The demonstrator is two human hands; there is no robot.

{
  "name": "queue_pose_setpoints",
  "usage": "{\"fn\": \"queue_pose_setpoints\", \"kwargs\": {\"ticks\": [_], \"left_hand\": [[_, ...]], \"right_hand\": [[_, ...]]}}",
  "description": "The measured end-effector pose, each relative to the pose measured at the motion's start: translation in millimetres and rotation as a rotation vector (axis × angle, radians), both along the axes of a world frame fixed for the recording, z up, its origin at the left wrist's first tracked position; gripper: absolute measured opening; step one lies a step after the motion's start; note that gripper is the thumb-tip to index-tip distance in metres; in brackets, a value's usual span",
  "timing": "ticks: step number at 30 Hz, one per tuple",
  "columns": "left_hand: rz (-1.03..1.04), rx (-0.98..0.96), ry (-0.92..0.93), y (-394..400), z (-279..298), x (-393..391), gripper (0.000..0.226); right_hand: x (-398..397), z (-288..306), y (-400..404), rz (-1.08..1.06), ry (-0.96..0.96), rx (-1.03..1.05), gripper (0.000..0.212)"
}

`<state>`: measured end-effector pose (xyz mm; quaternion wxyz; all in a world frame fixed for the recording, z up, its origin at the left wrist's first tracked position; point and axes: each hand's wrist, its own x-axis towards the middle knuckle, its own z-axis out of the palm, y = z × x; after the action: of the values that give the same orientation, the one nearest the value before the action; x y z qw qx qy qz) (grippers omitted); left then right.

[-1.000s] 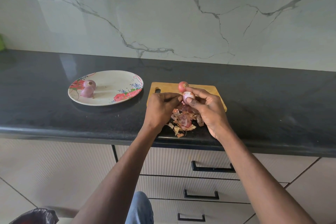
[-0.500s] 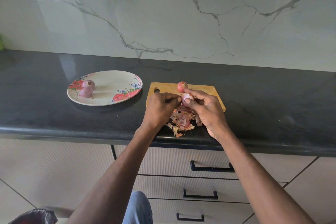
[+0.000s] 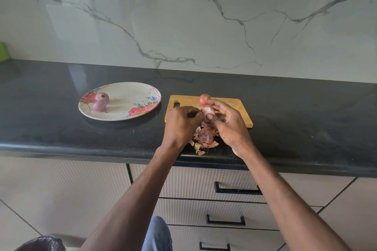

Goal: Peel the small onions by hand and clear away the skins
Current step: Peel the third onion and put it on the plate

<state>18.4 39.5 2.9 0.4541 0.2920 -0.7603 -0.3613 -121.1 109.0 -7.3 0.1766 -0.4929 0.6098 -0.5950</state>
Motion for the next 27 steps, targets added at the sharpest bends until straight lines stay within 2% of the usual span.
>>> {"fn": "queue_pose_setpoints", "kwargs": {"ticks": [6, 16, 20, 22, 27], "left_hand": [[0.065, 0.054, 0.003, 5.5, 1.5, -3.0, 0.015], [0.083, 0.387, 0.068, -3.1, 2.9, 0.8, 0.029], [0.093, 0.413, 0.075, -6.1, 0.7, -0.4, 0.038], [0.073, 0.44, 0.076, -6.5, 0.6, -0.5, 0.032], [-0.063, 0.52, 0.202, -7.6, 0.9, -0.3, 0.009]], "right_hand": [[3.1, 5.0, 3.0, 0.096, -0.102, -0.001, 0.037], [11.2, 8.4, 5.6, 0.079, -0.071, 0.037, 0.041], [7.4, 8.1, 4.8, 0.109, -0.215, 0.005, 0.032], [5.1, 7.7, 5.4, 0.138, -0.278, 0.006, 0.024], [3.8, 7.9, 5.9, 0.092, -0.276, -0.008, 0.025]]}}
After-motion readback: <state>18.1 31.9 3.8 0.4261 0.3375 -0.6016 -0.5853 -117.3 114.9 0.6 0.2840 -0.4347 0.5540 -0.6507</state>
